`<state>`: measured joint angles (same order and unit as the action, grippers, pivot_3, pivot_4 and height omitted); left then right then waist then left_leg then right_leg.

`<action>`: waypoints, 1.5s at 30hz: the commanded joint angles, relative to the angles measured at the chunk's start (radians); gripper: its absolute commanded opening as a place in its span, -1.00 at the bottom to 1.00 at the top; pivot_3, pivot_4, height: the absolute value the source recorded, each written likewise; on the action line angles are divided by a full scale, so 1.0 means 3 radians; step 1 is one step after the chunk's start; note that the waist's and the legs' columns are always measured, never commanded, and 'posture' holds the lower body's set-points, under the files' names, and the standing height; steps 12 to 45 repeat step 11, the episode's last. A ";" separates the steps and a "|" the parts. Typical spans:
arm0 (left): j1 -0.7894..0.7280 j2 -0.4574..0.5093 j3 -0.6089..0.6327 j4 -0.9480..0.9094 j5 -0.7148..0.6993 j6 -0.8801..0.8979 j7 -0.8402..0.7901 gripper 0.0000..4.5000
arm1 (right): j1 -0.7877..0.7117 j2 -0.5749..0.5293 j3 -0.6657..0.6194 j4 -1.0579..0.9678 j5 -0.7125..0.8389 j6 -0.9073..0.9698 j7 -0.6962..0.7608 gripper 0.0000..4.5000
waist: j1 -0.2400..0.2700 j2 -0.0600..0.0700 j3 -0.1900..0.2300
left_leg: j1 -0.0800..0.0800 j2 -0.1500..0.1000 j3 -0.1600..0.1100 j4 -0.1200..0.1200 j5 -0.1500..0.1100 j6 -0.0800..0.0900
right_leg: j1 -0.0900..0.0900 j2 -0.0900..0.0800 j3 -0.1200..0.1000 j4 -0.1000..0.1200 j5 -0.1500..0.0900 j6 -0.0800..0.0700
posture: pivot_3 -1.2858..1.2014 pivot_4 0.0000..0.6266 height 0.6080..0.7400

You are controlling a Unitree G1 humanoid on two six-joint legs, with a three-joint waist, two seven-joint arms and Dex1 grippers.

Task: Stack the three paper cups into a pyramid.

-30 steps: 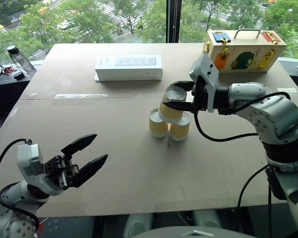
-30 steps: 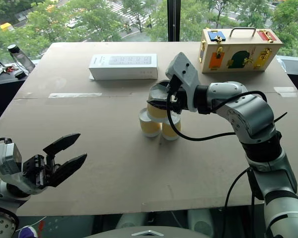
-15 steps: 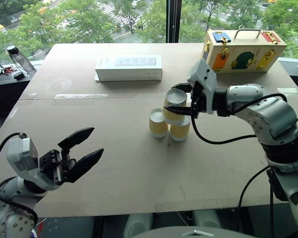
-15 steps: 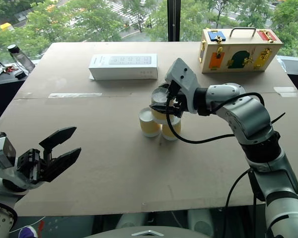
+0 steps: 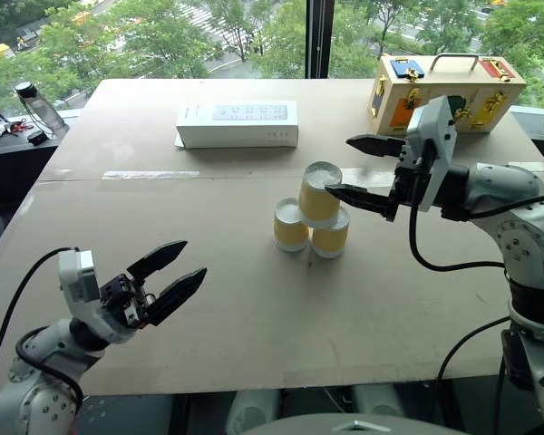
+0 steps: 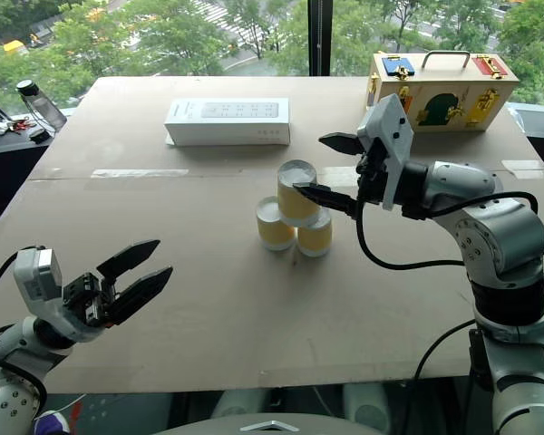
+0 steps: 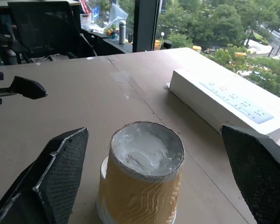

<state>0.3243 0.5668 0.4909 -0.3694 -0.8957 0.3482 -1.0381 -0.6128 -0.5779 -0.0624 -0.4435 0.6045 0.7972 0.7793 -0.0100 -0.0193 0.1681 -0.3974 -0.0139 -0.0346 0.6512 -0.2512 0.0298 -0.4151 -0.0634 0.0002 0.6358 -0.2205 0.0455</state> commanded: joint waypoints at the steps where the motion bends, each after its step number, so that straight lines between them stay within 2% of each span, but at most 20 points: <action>1: 0.0019 0.0086 0.0018 0.0036 0.0279 0.0007 0.0267 1.00 | 0.0705 -0.0248 -0.0660 -0.0293 0.0090 -0.0196 0.0069 0.98 | 0.0032 -0.0005 -0.0003 | 0.0000 0.0000 -0.0007 0.0000 0.0000 0.0000 | 0.0003 0.0000 -0.0006 -0.0001 0.0000 0.0001 | 0.03 -0.52 1.00; 6: 0.0112 0.0206 -0.0042 0.0130 0.0590 -0.0018 0.0331 1.00 | 0.2036 -0.0488 -0.1215 -0.0317 -0.0039 -0.0660 0.0460 0.98 | 0.0076 -0.0001 -0.0001 | -0.0001 0.0000 -0.0002 -0.0005 -0.0001 0.0001 | 0.0006 0.0004 -0.0006 -0.0009 0.0000 0.0002 | 0.03 -0.52 1.00; 11: 0.0073 0.0254 -0.0124 0.0191 0.0672 0.0028 0.0326 1.00 | 0.2765 -0.0499 -0.1330 -0.0041 -0.0336 -0.1256 0.0669 0.98 | 0.0055 0.0002 0.0000 | 0.0008 0.0005 0.0004 0.0001 -0.0001 0.0001 | 0.0011 0.0003 0.0001 -0.0009 -0.0006 -0.0001 | 0.03 -0.52 1.00; 45: 0.0073 0.0254 -0.0124 0.0191 0.0672 0.0028 0.0326 1.00 | 0.2765 -0.0499 -0.1330 -0.0041 -0.0336 -0.1256 0.0669 0.98 | 0.0055 0.0002 0.0000 | 0.0008 0.0005 0.0004 0.0001 -0.0001 0.0001 | 0.0011 0.0003 0.0001 -0.0009 -0.0006 -0.0001 | 0.03 -0.52 1.00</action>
